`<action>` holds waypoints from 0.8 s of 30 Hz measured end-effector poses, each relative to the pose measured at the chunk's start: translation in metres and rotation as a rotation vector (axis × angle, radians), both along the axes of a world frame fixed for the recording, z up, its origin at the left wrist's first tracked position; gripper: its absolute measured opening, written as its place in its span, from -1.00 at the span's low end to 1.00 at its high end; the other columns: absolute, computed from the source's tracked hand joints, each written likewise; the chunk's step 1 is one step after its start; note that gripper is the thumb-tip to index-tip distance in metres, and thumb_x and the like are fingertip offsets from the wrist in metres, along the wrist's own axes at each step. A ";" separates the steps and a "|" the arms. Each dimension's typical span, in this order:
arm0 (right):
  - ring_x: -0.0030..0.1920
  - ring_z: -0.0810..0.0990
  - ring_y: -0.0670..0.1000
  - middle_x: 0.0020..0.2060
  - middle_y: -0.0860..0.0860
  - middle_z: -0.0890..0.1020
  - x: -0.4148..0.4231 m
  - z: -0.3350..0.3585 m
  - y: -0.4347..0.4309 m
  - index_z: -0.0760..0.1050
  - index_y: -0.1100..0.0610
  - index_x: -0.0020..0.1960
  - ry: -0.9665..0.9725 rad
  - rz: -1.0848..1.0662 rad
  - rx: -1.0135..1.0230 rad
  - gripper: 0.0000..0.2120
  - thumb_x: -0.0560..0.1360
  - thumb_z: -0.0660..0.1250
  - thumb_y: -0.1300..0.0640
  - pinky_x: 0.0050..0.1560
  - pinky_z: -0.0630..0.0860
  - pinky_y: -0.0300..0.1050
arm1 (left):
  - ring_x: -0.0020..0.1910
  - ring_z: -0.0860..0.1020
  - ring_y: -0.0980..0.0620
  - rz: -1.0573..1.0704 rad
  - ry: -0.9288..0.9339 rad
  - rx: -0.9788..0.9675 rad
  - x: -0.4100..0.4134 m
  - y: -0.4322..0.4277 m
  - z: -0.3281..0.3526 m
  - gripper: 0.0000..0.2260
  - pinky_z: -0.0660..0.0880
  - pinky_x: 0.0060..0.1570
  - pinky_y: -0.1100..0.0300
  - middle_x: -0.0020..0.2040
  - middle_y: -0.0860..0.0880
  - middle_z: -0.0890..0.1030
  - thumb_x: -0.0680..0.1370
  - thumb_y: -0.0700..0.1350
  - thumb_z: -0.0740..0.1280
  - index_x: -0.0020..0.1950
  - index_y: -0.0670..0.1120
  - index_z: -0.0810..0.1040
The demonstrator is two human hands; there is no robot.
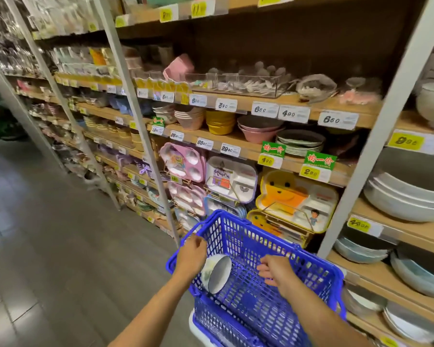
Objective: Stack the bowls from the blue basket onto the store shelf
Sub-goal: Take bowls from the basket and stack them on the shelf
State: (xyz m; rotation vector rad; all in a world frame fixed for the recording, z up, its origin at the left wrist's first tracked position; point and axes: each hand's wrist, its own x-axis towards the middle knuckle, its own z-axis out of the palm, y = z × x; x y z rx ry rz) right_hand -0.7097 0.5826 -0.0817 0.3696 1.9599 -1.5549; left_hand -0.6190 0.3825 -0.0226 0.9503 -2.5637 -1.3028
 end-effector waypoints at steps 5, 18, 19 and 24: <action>-0.46 0.35 0.01 -0.27 0.13 0.50 0.004 -0.039 -0.013 0.43 0.18 -0.12 -0.153 -0.008 0.076 -0.87 0.58 0.17 0.18 -0.42 0.18 -0.25 | 0.01 0.55 -0.23 -0.219 -0.137 -0.078 -0.033 -0.014 -0.043 -0.93 0.43 -0.06 0.03 -0.05 -0.20 0.58 0.58 -0.13 0.21 -0.09 -0.09 0.37; -0.29 0.39 0.00 0.07 0.34 0.57 -0.052 -0.174 -0.079 0.38 0.19 0.23 -0.426 0.040 0.175 -0.76 0.62 0.09 0.14 -0.38 0.18 -0.23 | 0.46 0.24 -0.22 -0.612 -0.561 -0.359 -0.109 -0.056 -0.188 -0.42 0.26 0.38 -0.04 0.48 -0.21 0.23 0.55 -0.03 0.31 0.49 -0.19 0.20; -0.30 0.42 0.00 -0.09 0.22 0.59 -0.056 -0.183 -0.085 0.38 0.16 0.24 -0.431 0.045 0.191 -0.77 0.61 0.11 0.14 -0.38 0.23 -0.23 | 0.53 0.12 -0.19 -0.661 -0.615 -0.356 -0.112 -0.059 -0.199 -0.34 0.19 0.45 -0.05 0.54 -0.19 0.13 0.56 -0.02 0.31 0.55 -0.17 0.08; -0.41 0.40 -0.03 -0.02 0.09 0.50 -0.072 -0.237 -0.114 0.34 0.21 0.38 -0.469 0.070 0.228 -0.62 0.59 0.13 0.13 -0.45 0.28 -0.27 | 0.57 -0.13 -0.18 -0.782 -0.752 -0.306 -0.124 -0.064 -0.248 -0.14 0.09 0.50 -0.16 0.60 -0.02 -0.21 0.55 -0.06 0.35 0.58 0.04 -0.26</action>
